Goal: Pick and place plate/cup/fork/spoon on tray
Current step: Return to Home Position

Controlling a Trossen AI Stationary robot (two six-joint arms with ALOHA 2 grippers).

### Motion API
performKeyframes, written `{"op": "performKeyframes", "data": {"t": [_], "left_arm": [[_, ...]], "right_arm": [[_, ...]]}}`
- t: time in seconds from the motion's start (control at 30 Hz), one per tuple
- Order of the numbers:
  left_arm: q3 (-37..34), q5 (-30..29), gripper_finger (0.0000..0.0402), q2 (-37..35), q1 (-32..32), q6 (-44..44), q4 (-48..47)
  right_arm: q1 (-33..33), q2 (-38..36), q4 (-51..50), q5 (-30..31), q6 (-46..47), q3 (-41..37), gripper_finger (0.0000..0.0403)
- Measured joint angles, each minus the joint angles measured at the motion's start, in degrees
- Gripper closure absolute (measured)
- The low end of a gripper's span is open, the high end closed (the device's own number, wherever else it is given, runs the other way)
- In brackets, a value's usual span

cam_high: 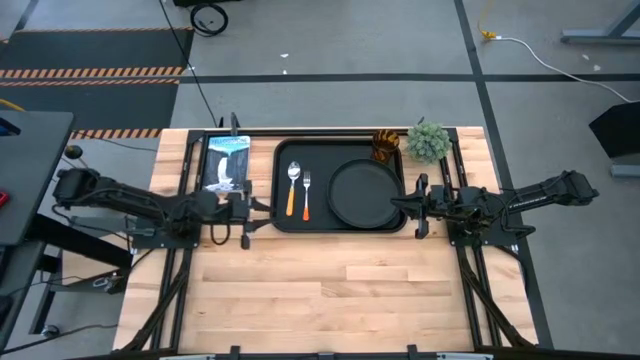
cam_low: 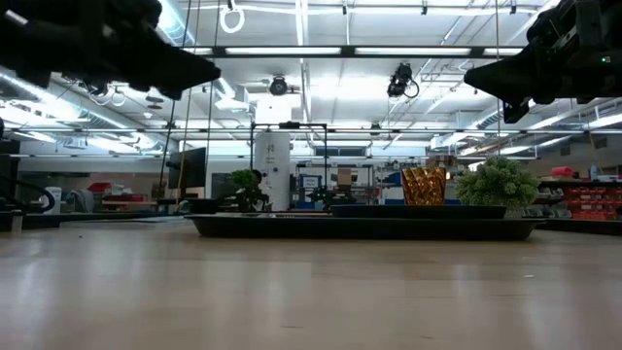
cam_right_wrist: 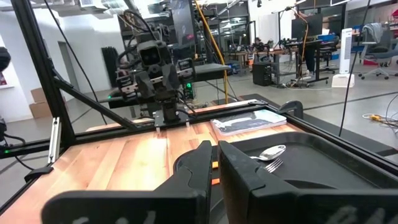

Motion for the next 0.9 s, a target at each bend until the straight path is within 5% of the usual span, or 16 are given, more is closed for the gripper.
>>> {"op": "performKeyframes", "data": {"t": [0.4, 0.9], "left_arm": [[-11.6, 0.0, 0.0285, -13.3, 0.0, -4.5, 0.0], [-11.7, 0.2, 0.0285, -20.5, -0.3, -6.4, -8.0]], "right_arm": [[0.0, 0.0, 0.0, 0.0, 0.0, 0.0, 0.0369], [0.0, 0.0, 0.0, 0.0, 0.0, 0.0, 0.0369]]}}
